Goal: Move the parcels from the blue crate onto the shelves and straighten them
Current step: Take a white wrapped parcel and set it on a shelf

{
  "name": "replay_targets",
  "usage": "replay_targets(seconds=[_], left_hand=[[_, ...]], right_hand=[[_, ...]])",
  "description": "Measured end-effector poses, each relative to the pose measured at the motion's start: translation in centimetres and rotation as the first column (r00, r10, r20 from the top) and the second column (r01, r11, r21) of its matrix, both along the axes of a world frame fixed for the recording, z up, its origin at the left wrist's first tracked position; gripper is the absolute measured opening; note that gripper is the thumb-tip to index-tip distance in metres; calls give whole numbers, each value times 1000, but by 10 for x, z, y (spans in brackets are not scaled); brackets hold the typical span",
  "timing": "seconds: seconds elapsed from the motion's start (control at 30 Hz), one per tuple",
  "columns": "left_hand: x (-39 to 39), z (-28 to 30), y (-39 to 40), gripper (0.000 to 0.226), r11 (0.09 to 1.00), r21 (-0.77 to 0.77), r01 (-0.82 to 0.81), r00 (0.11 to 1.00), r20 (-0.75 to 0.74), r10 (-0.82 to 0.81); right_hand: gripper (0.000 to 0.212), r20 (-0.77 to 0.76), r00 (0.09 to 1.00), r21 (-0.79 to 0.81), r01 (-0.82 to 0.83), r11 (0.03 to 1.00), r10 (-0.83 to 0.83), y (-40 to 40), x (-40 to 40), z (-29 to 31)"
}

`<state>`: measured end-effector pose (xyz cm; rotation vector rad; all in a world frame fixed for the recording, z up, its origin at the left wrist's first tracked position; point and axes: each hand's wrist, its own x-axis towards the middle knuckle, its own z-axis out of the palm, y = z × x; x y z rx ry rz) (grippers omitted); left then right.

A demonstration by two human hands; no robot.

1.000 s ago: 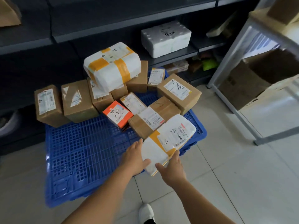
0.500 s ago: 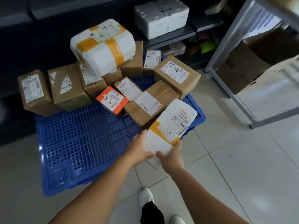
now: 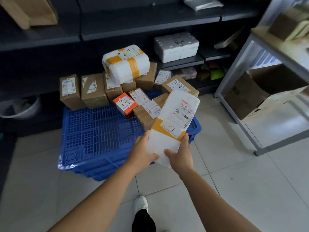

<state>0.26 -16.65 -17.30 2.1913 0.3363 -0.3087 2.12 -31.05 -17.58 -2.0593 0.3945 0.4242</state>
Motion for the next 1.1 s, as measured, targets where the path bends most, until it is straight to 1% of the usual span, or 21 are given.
replay_targets(seconds=[0.07, 0.2, 0.37, 0.5, 0.6, 0.73, 0.87, 0.97, 1.1], left_hand=[[-16, 18, -7, 83, 998, -9, -64, 996, 65, 64], [-47, 52, -14, 76, 981, 31, -189, 964, 195, 180], [-92, 95, -2, 83, 938, 31, -344, 899, 297, 321], [-128, 121, 18, 82, 876, 39, -481, 820, 374, 433], [-160, 137, 36, 78, 814, -7, -581, 742, 407, 533], [-213, 154, 63, 78, 725, -19, -688, 645, 441, 624], [-278, 168, 88, 74, 620, -9, -785, 543, 472, 694], [-333, 180, 106, 71, 531, 0, -847, 464, 485, 741], [-409, 194, 129, 77, 407, 0, -913, 352, 503, 789]], right_hand=[[82, 63, 997, 29, -36, 999, 34, -6, -7, 19], [81, 167, 978, 93, -142, 985, 126, -10, -21, 56], [78, 307, 916, 151, -316, 937, 260, 7, -43, 94], [81, 380, 852, 185, -450, 873, 359, 38, -62, 117], [80, 416, 798, 200, -548, 812, 436, 66, -82, 134], [82, 459, 670, 174, -712, 680, 583, 103, -117, 153], [87, 495, 508, 154, -850, 504, 705, 141, -170, 171], [84, 525, 394, 137, -914, 381, 755, 171, -220, 183], [95, 587, 247, 112, -968, 225, 771, 208, -293, 199]])
